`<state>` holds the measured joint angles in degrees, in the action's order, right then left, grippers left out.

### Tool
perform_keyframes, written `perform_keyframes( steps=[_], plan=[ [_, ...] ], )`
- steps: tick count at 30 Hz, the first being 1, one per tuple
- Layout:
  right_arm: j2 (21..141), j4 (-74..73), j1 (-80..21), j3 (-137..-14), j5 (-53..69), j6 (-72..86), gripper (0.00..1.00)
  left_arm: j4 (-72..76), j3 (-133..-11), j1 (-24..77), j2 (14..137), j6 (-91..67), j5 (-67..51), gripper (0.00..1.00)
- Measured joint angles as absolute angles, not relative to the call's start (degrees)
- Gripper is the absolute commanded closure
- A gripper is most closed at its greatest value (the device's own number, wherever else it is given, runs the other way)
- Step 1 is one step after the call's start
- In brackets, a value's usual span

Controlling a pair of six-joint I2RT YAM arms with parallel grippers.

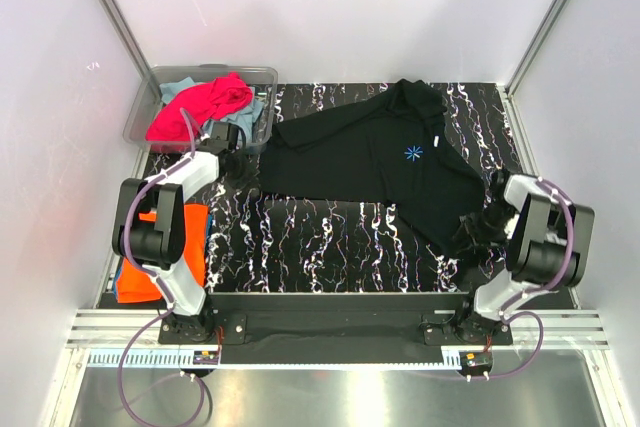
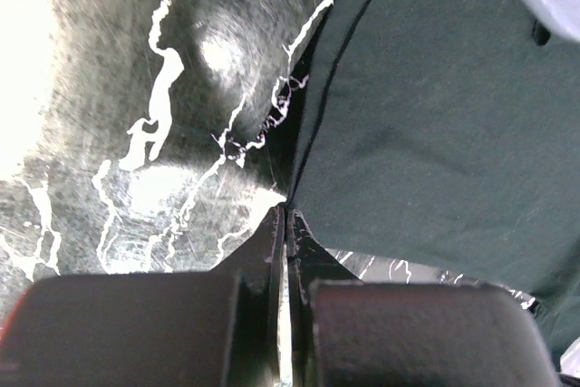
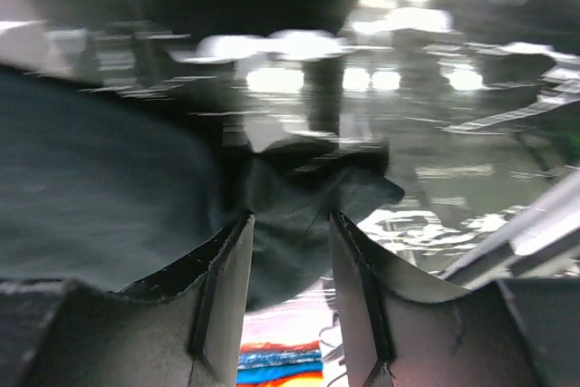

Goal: Fold and stack the t-shirts
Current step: Flatten the tshirt out

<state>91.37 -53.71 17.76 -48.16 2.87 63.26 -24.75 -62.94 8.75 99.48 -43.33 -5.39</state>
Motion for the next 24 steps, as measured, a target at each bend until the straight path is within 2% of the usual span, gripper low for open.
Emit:
perform_keyframes(
  steps=[7,10,14,19,24],
  plan=[
    [102.5,-50.4,12.1,-60.9,5.6,60.4,0.49,-25.3,-63.1,8.2,99.6,-43.3,-5.4,1.0],
    [103.9,-48.2,10.7,-63.5,5.6,60.2,0.44,-25.6,-63.6,8.1,100.0,-43.3,-5.4,1.0],
    [102.5,-47.6,12.3,-62.3,5.0,59.1,0.39,-25.6,-63.7,8.0,100.2,-43.3,-5.5,1.0],
    [95.6,-49.9,17.6,-57.9,2.1,54.1,0.37,-25.8,-63.7,7.9,100.3,-43.3,-5.4,1.0],
    [89.0,-52.6,18.3,-57.1,-2.2,48.3,0.31,-25.8,-63.6,7.9,100.2,-43.3,-5.5,1.0]
  ],
)
